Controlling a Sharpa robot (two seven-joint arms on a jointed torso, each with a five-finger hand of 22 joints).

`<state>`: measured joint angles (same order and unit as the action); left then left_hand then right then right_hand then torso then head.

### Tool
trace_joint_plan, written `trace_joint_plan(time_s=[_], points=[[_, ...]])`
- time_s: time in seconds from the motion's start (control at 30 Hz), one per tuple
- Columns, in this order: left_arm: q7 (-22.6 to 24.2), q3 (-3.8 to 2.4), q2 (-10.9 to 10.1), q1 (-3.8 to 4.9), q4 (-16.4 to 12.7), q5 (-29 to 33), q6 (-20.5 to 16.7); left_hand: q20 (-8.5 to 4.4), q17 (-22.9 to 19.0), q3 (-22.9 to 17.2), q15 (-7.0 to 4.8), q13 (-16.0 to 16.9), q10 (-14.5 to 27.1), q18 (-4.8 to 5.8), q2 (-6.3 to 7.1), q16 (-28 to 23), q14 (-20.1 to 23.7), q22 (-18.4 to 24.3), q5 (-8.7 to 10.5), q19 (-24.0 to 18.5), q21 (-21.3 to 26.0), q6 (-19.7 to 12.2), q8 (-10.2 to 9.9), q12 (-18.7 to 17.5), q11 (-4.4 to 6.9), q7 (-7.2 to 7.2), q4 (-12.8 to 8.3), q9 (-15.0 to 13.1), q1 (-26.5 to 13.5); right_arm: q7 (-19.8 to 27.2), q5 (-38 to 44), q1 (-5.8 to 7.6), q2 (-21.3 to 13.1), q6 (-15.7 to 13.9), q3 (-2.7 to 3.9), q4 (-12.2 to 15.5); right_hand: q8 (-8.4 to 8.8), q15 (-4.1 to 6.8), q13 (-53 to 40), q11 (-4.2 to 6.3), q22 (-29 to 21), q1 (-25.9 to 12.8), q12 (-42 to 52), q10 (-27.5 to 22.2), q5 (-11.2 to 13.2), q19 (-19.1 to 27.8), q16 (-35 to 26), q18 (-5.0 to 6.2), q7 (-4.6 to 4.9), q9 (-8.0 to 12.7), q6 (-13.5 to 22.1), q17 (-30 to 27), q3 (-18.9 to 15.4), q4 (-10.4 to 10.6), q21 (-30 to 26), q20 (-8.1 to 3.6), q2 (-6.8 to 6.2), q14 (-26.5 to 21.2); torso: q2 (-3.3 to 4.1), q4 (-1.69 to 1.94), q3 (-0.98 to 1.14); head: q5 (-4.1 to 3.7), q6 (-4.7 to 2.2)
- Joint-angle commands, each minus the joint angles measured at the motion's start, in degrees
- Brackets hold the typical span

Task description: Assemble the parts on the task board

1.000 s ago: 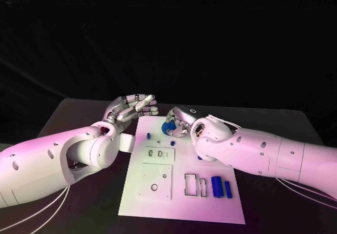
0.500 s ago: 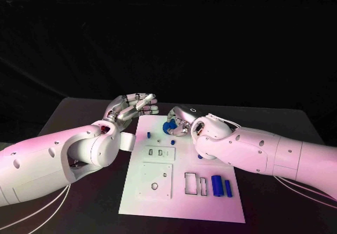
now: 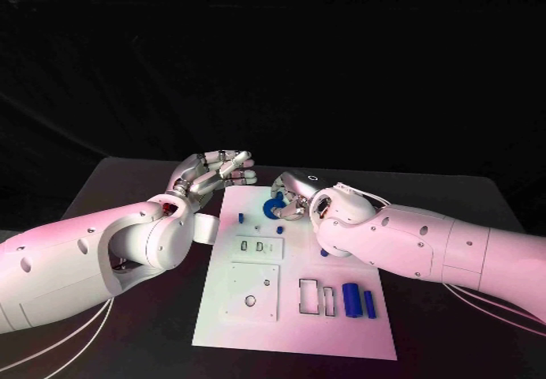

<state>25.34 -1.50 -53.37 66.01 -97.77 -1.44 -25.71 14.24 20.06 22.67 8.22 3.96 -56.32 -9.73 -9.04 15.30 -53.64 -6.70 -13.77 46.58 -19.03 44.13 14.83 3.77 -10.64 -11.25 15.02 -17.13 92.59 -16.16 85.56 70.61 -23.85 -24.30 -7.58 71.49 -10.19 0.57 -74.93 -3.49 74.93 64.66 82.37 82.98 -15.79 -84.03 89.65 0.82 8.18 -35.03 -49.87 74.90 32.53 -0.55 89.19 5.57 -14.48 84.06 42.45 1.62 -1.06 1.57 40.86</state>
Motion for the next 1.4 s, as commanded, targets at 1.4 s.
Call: trace_joint_plan(time_s=[1.4], points=[[1.0, 0.02, -0.3, 0.01, 3.3, -0.2, 1.9, 0.1, 0.5, 0.5, -0.13, 0.2, -0.4, -0.68, -0.35, -0.3, 0.3, 0.2, -0.3, -0.3, 0.2, 0.3, 0.6, 0.3, 0.58, -1.27, -0.3, -0.5, 0.9, 21.6, -23.2, 1.03, -30.4, 4.4, 0.55, 9.4, 2.21, -0.2, -6.4, 0.29, 13.6, 3.2, -0.6, -0.6, 3.3, -4.3, 0.4, -0.18, -0.07, 4.7, 3.6, 15.1, -9.8, 1.4, -1.1, 0.55, 1.44, 5.9, -1.81, -2.08, 1.1, -4.14, 0.12]])
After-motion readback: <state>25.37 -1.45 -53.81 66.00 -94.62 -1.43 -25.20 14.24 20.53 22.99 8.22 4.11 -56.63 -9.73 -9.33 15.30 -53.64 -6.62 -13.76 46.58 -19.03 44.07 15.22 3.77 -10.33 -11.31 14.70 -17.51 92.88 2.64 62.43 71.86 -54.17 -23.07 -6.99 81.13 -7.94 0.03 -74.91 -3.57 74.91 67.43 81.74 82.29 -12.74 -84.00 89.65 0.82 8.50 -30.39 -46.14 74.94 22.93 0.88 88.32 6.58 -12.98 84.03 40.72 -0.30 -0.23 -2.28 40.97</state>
